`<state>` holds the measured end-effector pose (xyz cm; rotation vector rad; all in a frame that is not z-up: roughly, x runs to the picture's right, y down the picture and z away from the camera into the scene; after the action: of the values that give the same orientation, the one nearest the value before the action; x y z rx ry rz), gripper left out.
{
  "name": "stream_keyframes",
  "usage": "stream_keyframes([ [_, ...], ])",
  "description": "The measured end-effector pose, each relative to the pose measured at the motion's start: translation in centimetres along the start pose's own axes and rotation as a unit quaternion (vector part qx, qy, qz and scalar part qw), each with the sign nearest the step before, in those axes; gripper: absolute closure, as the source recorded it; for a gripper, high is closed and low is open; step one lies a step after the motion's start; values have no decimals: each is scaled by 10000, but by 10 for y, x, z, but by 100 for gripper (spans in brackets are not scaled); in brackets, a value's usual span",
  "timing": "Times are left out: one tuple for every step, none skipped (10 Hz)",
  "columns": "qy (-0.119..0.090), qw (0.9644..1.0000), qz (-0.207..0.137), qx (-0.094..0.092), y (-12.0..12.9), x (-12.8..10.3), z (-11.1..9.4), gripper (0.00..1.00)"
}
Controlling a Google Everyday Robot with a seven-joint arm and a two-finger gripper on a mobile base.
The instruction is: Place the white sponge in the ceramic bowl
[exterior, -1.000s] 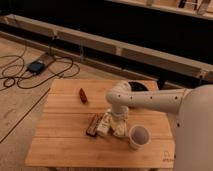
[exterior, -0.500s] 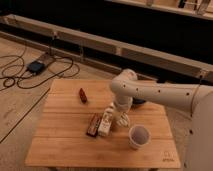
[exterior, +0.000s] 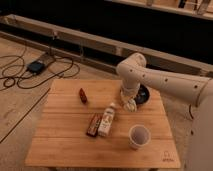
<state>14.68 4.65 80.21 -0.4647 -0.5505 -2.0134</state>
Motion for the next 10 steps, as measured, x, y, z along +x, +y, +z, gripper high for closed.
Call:
stream_keyframes([
  [12,9999,71,-85,18,9,-4,100],
  [8,9999,106,-123,28,16,-4,100],
  [37,9998,148,-141,39,29,-1,99],
  [35,9998,174,-129,48,41,9,92],
  [48,9997,212,-119,54,48,17,84],
  [48,9996,283,-84,60,58,33,72],
  [74,9994,336,-52,63,65,44,62],
  [89,9992,389,-29,68,71,55,52],
  [97,9991,417,-23,71,75,62,44],
  [97,9990,443,-11,75,78,70,33],
])
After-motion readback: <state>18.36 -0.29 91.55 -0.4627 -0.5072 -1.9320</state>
